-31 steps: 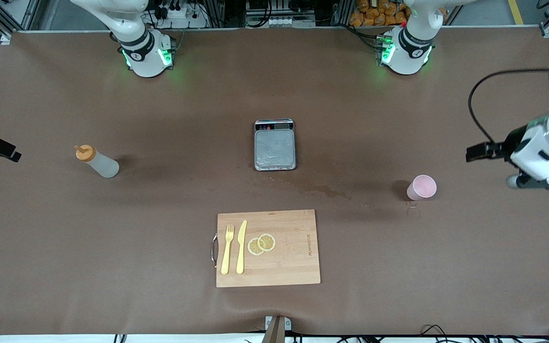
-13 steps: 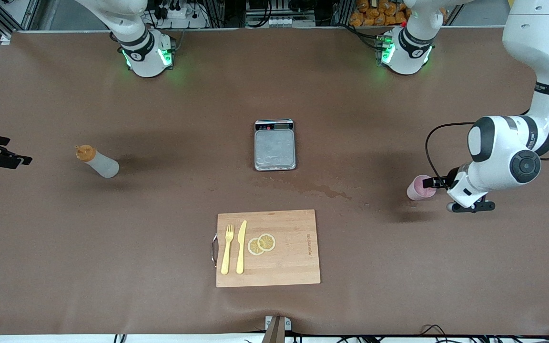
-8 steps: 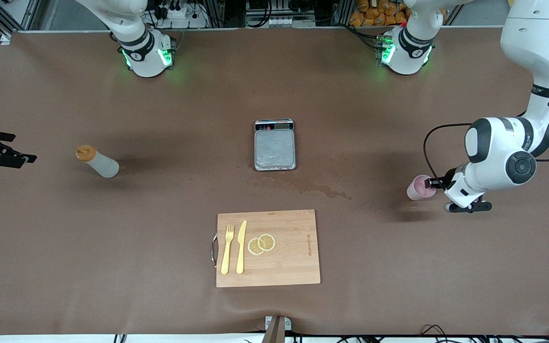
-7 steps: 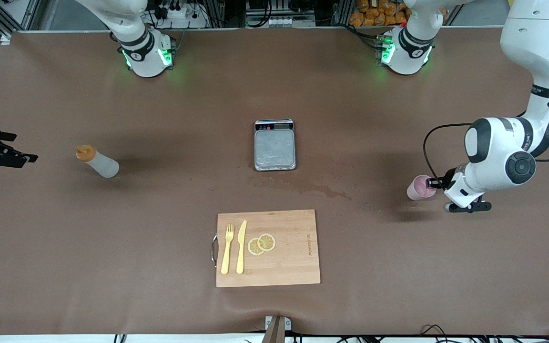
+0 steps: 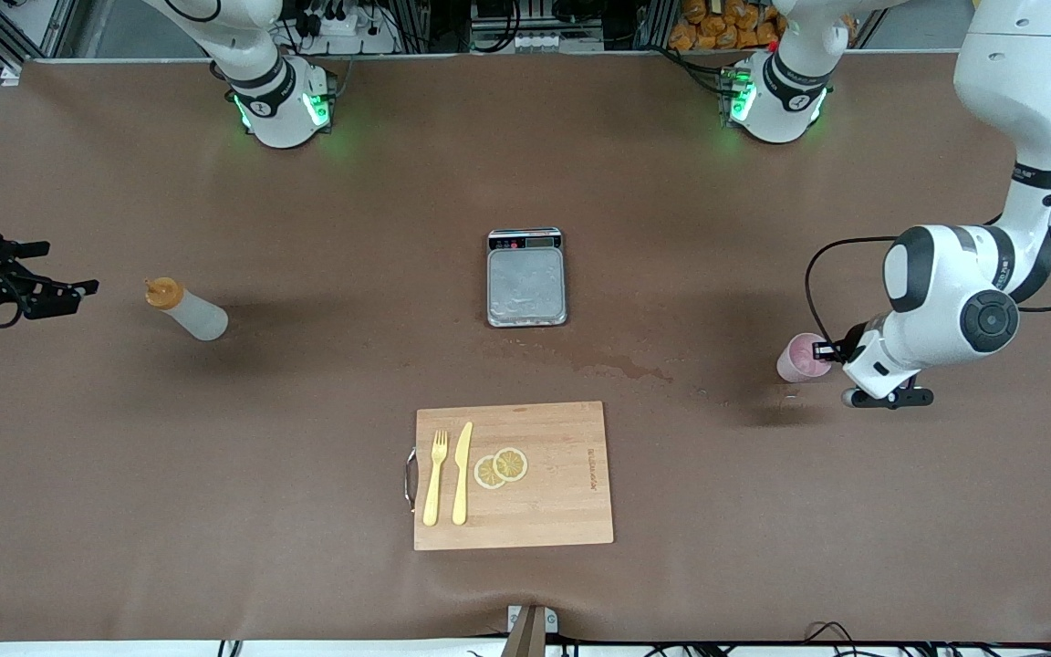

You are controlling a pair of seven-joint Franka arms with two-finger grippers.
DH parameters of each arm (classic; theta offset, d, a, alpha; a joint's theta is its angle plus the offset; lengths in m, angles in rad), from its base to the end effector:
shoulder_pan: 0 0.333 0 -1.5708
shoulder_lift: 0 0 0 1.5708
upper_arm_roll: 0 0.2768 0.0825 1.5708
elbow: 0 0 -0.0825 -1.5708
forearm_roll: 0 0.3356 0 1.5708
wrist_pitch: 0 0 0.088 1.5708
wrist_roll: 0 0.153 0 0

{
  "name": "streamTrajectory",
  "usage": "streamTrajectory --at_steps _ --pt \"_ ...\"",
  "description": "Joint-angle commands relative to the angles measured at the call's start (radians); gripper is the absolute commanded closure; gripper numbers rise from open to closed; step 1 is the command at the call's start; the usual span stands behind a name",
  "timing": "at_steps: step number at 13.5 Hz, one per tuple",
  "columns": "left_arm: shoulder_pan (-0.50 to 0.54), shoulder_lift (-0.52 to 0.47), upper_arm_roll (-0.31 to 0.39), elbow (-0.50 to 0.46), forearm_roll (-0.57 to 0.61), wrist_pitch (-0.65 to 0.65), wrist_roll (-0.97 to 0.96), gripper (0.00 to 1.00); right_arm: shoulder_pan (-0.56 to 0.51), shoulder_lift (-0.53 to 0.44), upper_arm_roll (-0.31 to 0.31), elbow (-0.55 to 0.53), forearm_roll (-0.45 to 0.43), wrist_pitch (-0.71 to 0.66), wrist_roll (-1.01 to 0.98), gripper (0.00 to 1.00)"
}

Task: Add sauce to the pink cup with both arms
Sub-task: 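Carry the pink cup onto the scale while the right gripper reaches the bottle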

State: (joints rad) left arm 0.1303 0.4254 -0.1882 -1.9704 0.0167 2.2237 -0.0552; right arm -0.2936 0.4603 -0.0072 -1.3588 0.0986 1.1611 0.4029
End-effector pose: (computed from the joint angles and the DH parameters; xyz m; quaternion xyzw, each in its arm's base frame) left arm 0.5383 -0.0316 0.1986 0.9961 -0.0020 -0.0838 0.0283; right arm 0.5007 -0.1367 0.3677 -0.8887 0.3222 0.3247 0.0310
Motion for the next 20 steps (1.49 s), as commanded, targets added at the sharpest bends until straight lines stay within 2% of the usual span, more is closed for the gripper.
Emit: streamTrajectory --at_steps 1,4,5,8,10,12,15,20 --pt "0.0 -0.075 -0.104 0.011 0.005 -0.087 -0.04 1.0 -0.041 0.023 0.006 0.044 0.048 -0.026 0.022 0.0" --pt "0.005 -0.095 -0.244 0.018 0.005 -0.113 -0.13 1.0 -0.186 0.052 0.004 0.041 0.305 -0.02 0.215 0.0" --pt "0.002 -0.096 -0.285 0.018 0.005 -0.113 -0.179 1.0 -0.211 0.064 0.004 0.041 0.36 -0.018 0.223 0.0" --pt "-0.006 -0.086 -0.43 0.041 0.005 -0.111 -0.429 1.0 -0.243 0.103 0.006 0.04 0.38 -0.012 0.223 0.0" --pt "-0.043 -0.08 -0.487 0.054 0.006 -0.111 -0.611 1.0 -0.254 0.138 0.006 0.018 0.398 -0.014 0.223 0.0" --pt "-0.134 -0.062 -0.49 0.08 0.006 -0.11 -0.74 1.0 -0.314 0.203 0.004 0.004 0.492 -0.024 0.224 0.0" --pt "-0.265 0.009 -0.484 0.143 0.026 -0.099 -0.941 1.0 -0.32 0.241 0.004 0.004 0.498 -0.012 0.223 0.0" --pt "-0.362 0.081 -0.482 0.163 0.113 -0.036 -1.15 1.0 -0.3 0.331 0.004 0.003 0.5 0.023 0.24 0.0"
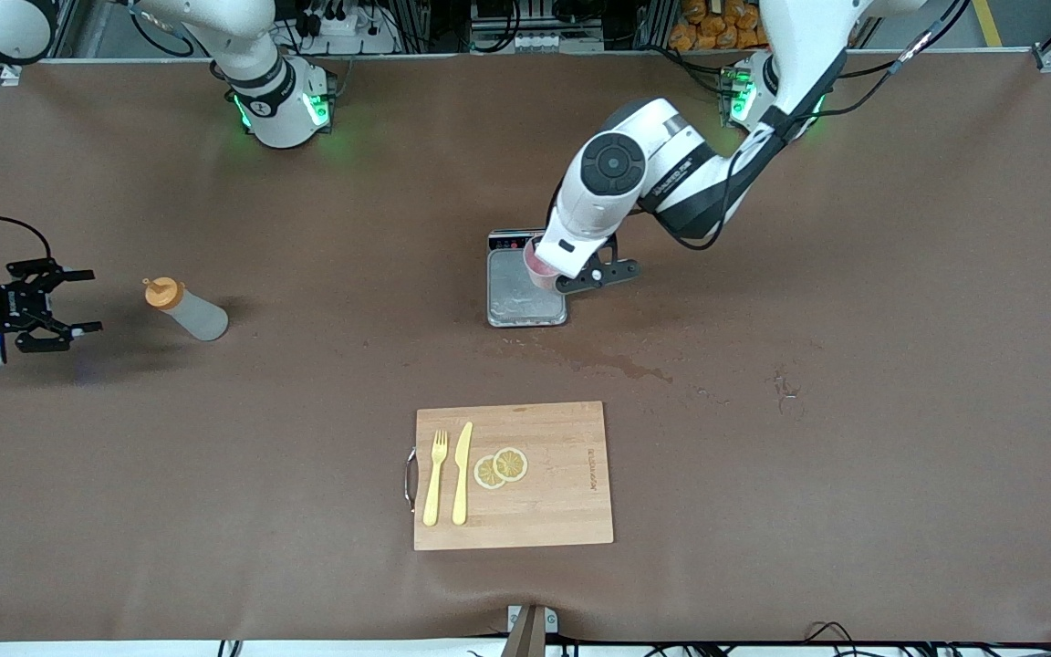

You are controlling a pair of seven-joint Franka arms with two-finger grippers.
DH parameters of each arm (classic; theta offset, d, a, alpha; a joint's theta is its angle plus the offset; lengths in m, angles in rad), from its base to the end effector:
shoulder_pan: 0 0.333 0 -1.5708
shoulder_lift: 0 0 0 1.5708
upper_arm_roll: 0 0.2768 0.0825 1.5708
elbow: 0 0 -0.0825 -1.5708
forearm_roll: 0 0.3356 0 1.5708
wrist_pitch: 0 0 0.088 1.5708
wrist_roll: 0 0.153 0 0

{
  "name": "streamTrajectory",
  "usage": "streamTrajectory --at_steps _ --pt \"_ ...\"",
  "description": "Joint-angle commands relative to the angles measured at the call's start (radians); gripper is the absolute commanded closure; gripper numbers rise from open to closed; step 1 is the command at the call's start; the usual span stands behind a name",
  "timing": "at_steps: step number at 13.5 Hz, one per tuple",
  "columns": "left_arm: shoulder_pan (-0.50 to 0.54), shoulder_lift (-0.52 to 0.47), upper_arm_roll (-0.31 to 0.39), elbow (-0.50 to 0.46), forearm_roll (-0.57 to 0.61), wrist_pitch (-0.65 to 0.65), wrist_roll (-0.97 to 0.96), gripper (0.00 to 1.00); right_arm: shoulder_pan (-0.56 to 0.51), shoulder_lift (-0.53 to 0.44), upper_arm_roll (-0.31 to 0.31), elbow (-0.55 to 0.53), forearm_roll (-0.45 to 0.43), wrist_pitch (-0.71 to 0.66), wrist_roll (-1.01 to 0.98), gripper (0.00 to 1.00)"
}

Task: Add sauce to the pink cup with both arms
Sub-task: 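Carry the pink cup onto the scale while the right gripper reaches the bottle, then release the cup on the scale while the right gripper grasps the bottle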

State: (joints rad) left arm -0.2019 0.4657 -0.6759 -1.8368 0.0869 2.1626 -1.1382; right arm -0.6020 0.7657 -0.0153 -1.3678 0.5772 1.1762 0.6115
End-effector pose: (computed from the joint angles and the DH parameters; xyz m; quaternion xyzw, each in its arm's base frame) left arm 0.3839 -0.4310 0.2703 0.9859 0.1278 -0.0998 0.0426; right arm 0.4795 -0.2219 0.2291 -0.6825 0.5114 0.4412 0.2794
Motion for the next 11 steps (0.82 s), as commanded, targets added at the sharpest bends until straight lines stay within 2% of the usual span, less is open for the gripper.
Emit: streamTrajectory --at_steps 1,4,11 --pt "-0.036 0.06 0.006 0.03 0.077 0.048 -0.101 1.0 0.005 0.042 0.012 0.012 0.021 0.016 0.031 0.0" --pt "-0.062 0.097 0.006 0.03 0.143 0.1 -0.17 1.0 0.001 0.084 0.014 0.006 0.027 0.022 0.014 0.0" --pt "-0.071 0.128 0.006 0.028 0.195 0.131 -0.192 1.0 0.01 0.133 0.014 -0.007 0.024 0.046 -0.022 0.0"
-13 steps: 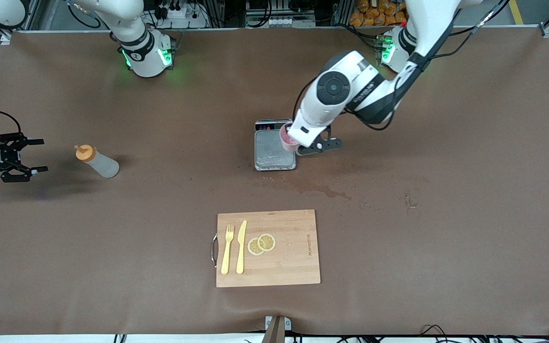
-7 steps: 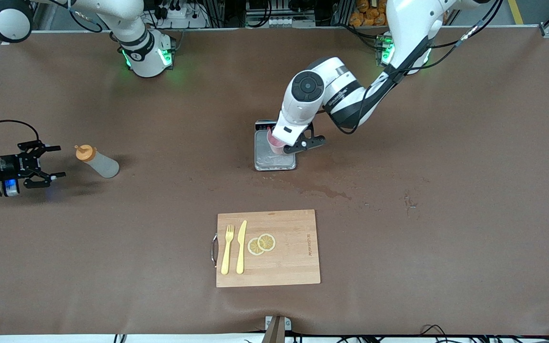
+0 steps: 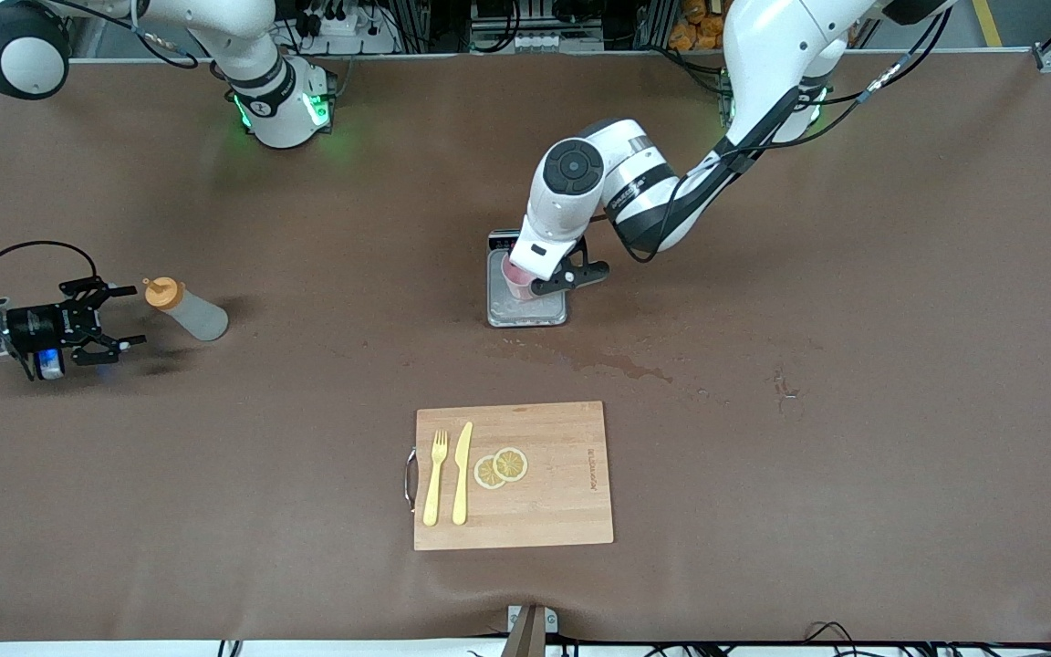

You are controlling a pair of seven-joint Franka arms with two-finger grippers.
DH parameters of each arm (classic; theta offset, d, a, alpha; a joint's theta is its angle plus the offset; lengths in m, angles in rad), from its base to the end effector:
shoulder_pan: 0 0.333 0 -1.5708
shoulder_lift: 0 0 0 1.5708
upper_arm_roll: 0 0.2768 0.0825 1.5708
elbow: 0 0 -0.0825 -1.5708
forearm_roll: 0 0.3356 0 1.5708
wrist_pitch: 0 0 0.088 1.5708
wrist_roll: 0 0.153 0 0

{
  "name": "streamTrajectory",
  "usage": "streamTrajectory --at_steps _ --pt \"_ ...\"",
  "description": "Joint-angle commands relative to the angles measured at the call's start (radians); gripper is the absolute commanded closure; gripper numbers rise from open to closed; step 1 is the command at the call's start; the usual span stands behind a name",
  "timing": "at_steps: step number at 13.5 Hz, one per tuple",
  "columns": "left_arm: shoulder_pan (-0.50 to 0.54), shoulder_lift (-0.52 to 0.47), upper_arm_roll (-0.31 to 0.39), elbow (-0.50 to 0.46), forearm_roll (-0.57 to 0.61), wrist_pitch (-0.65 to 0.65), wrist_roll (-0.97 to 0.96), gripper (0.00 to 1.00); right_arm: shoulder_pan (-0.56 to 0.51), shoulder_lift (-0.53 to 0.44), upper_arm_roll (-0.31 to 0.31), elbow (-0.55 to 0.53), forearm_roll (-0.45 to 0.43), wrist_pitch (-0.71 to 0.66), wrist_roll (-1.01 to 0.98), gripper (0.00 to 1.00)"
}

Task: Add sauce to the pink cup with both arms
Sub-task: 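Release the cup on the scale while the right gripper grasps the bottle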

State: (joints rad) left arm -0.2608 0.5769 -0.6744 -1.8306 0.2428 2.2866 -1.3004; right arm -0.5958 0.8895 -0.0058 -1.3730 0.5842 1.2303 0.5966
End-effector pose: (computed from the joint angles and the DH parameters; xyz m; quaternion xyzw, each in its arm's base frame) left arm 0.3722 -0.4596 0.2287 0.9863 0.1431 -0.0690 0.0451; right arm 0.4748 -0.2094 0.1605 -0.6600 0.5118 0.4721 0.2823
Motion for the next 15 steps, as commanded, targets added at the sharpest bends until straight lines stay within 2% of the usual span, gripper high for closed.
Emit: streamTrajectory --at_steps 1,2,3,4,5,9,13,15 --pt "-0.011 0.017 0.004 0.02 0.041 0.007 -0.03 1.0 0.007 0.009 0.004 -0.012 0.017 -0.009 -0.011 0.0" --pt "-0.011 0.018 0.004 0.02 0.041 0.007 -0.03 0.97 0.007 0.015 0.004 -0.017 0.017 -0.009 -0.017 0.0" --pt "-0.011 0.02 0.006 0.02 0.041 0.007 -0.03 0.57 0.01 0.019 0.006 -0.032 0.019 -0.009 -0.018 0.0" --pt "-0.009 0.023 0.006 0.02 0.041 0.007 -0.031 0.1 0.011 0.02 0.007 -0.04 0.019 -0.009 -0.02 0.0" --pt "-0.011 0.023 0.006 0.02 0.041 0.007 -0.034 0.0 0.017 0.02 0.007 -0.041 0.019 -0.009 -0.02 0.0" --pt "0.012 -0.037 0.012 0.019 0.047 -0.018 -0.06 0.0 0.033 0.034 0.007 -0.063 0.019 -0.011 -0.058 0.0" --pt "0.046 -0.158 0.012 0.025 0.047 -0.091 -0.071 0.0 0.063 0.034 0.009 -0.08 0.019 -0.018 -0.061 0.0" --pt "0.115 -0.222 0.009 0.034 0.049 -0.111 -0.047 0.0 0.068 0.035 0.009 -0.081 0.02 -0.018 -0.073 0.0"
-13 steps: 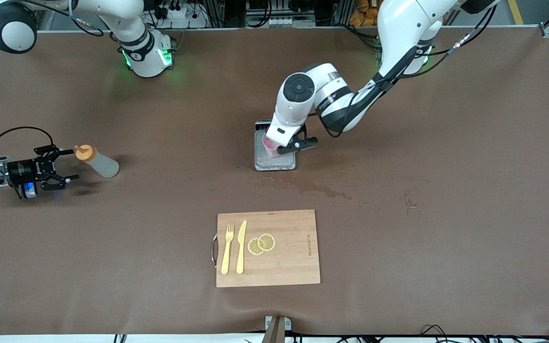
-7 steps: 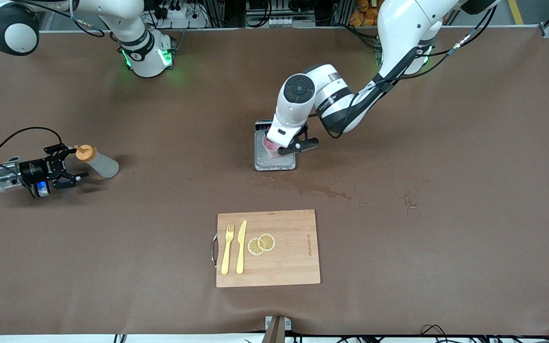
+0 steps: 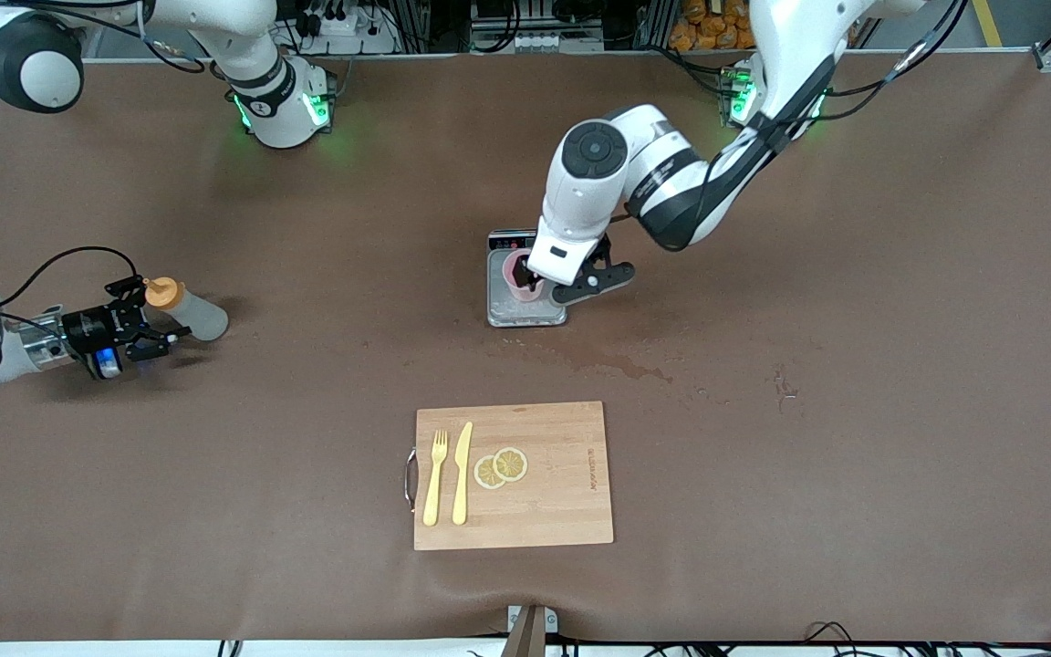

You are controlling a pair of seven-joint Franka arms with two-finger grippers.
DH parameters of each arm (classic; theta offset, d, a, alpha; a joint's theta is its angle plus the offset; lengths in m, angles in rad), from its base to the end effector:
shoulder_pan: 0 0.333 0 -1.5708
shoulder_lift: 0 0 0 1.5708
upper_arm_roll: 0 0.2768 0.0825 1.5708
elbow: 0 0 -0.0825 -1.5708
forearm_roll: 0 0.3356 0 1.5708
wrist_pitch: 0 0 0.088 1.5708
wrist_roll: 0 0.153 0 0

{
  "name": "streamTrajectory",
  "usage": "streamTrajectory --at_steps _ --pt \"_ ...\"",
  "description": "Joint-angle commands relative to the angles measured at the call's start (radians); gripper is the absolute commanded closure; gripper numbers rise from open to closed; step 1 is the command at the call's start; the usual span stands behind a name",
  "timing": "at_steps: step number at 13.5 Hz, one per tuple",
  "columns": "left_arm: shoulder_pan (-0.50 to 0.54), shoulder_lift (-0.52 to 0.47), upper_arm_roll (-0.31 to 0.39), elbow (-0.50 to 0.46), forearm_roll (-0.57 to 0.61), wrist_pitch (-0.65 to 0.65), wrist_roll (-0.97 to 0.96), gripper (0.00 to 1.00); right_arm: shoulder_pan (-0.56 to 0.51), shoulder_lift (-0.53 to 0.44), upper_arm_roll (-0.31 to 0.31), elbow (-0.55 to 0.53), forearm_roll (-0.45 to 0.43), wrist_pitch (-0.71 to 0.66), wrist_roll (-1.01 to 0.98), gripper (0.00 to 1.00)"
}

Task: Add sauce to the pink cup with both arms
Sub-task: 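Release the cup on the scale while the right gripper grasps the bottle, then withdraw the left gripper to rest while the right gripper lifts the bottle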

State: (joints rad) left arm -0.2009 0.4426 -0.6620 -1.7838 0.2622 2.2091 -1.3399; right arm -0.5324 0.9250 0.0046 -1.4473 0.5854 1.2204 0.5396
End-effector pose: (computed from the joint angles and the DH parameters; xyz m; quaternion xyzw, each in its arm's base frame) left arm 0.4200 -0.4295 0.3029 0.9801 0.1919 -0.0016 0.0497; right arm 0.4634 -0.1591 0.1279 -0.6581 0.4636 0.5230 0.2801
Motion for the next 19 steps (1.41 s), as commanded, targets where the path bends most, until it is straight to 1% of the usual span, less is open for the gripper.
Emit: streamTrajectory --at_steps 1,3,5,6,8,9,11,12,13,14,15,18,19 --pt "0.089 -0.111 -0.002 0.003 0.029 -0.043 0.022 0.0 0.003 0.0 -0.002 -0.007 0.019 -0.009 -0.018 0.0" --pt "0.168 -0.122 -0.004 0.079 0.028 -0.142 0.141 0.0 0.005 0.008 -0.002 -0.007 0.019 -0.004 -0.035 0.06" --pt "0.239 -0.122 -0.004 0.15 0.013 -0.248 0.316 0.0 0.003 0.026 -0.002 -0.005 0.02 0.002 -0.07 0.06" --pt "0.277 -0.124 -0.005 0.159 0.012 -0.27 0.373 0.0 0.003 0.029 -0.003 -0.004 0.02 0.004 -0.073 0.07" --pt "0.34 -0.131 -0.011 0.165 0.012 -0.301 0.462 0.0 0.005 0.029 -0.003 -0.005 0.02 0.005 -0.073 0.25" --pt "0.357 -0.152 -0.01 0.167 0.011 -0.333 0.508 0.0 0.005 0.031 -0.003 -0.005 0.02 0.004 -0.073 0.36" --pt "0.394 -0.176 -0.01 0.165 0.011 -0.405 0.573 0.0 0.005 0.029 -0.003 0.001 0.02 -0.001 -0.069 0.54" --pt "0.414 -0.18 -0.01 0.167 0.011 -0.414 0.615 0.0 0.003 0.02 -0.003 0.008 0.017 -0.007 -0.06 0.61" --pt "0.426 -0.211 -0.005 0.168 0.009 -0.433 0.675 0.0 0.005 0.009 -0.003 0.021 0.013 -0.012 -0.052 0.64" --pt "0.42 -0.243 0.021 0.168 -0.003 -0.445 0.744 0.0 0.003 0.005 -0.003 0.031 0.013 -0.025 -0.024 0.64" --pt "0.399 -0.272 0.082 0.17 -0.027 -0.463 0.81 0.0 0.006 0.0 -0.003 0.048 0.013 -0.048 0.014 0.64" --pt "0.28 -0.356 0.336 0.167 -0.174 -0.521 1.029 0.0 0.044 -0.035 -0.002 0.096 0.01 -0.131 0.138 0.64" --pt "0.269 -0.381 0.385 0.162 -0.198 -0.545 1.101 0.0 0.054 -0.041 0.0 0.103 0.008 -0.139 0.169 0.63"
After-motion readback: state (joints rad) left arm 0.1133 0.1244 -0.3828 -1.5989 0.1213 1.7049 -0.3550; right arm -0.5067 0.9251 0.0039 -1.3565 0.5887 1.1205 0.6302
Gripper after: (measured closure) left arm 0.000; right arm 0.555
